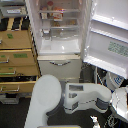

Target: Opening the fridge

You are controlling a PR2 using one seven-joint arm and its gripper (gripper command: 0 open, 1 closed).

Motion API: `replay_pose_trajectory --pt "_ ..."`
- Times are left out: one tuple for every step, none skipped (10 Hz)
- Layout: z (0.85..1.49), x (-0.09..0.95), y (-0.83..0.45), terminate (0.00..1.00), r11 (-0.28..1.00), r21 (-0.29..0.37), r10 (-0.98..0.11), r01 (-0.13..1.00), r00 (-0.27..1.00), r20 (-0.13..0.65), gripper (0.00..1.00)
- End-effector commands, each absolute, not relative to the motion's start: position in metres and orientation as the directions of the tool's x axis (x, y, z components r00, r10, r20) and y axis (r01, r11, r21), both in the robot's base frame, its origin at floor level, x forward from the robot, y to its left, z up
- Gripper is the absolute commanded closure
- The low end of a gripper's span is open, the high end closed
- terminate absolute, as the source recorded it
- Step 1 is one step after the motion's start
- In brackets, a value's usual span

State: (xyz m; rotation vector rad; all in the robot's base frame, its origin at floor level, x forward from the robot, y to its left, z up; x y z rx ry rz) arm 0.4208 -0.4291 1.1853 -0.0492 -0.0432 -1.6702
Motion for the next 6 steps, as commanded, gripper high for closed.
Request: replay_pose_trajectory --pt "1.018 0.612 0.229 0.0 0.838 0.007 -0.545 0.545 0.836 0.068 0.0" --pt "1.004 0.618 0.291 0.0 0.892 0.013 -0.451 0.451 0.89 0.066 0.0" --pt "0.992 0.621 0.333 0.0 0.924 0.03 -0.381 0.38 0.922 0.064 0.0" --pt "0.98 0.616 0.397 0.0 0.962 0.038 -0.271 0.269 0.96 0.068 0.0" --pt "0.974 0.613 0.42 0.0 0.967 0.043 -0.252 0.249 0.965 0.079 0.0" --pt "0.97 0.608 0.42 0.0 0.948 0.058 -0.319 0.314 0.941 0.111 0.0"
